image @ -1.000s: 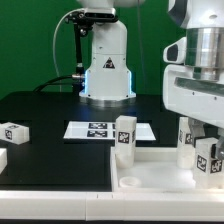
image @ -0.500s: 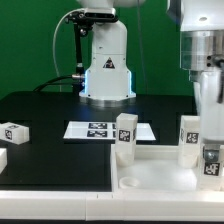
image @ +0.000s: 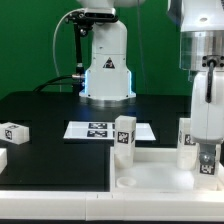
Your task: Assemble square table
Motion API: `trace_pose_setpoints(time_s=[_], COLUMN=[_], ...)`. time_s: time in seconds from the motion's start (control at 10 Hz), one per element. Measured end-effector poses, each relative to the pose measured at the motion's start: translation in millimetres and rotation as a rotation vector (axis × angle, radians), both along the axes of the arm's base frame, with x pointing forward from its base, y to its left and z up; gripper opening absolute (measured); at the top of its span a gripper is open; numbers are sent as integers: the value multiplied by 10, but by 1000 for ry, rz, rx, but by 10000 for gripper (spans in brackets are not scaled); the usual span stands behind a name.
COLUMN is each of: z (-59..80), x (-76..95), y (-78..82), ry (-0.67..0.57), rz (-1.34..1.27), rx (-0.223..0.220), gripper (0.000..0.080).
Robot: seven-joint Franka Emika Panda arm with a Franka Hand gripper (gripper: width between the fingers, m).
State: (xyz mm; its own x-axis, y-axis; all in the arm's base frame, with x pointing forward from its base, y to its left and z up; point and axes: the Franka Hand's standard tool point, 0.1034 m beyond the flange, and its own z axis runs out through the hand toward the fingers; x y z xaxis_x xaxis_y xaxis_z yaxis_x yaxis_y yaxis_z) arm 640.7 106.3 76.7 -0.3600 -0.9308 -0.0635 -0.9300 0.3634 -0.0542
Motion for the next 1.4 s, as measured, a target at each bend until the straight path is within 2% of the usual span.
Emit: trace_pose_setpoints(time_s=[0.1,0.2,0.3,0.9,1.1,1.3,1.4], z=[136,333,412,385,475,631,643], x=[60,123,154,147,46,-108,-112], y=[-45,-105,-125,-125,-330,-570,-582], ry=[-23,-52,-64,-60,-65,-73,-70], rz=[40,54,56,63,202,387,428], rx=[4,14,18,15,6,6,3], gripper=[590,635,647,649,649,649,649])
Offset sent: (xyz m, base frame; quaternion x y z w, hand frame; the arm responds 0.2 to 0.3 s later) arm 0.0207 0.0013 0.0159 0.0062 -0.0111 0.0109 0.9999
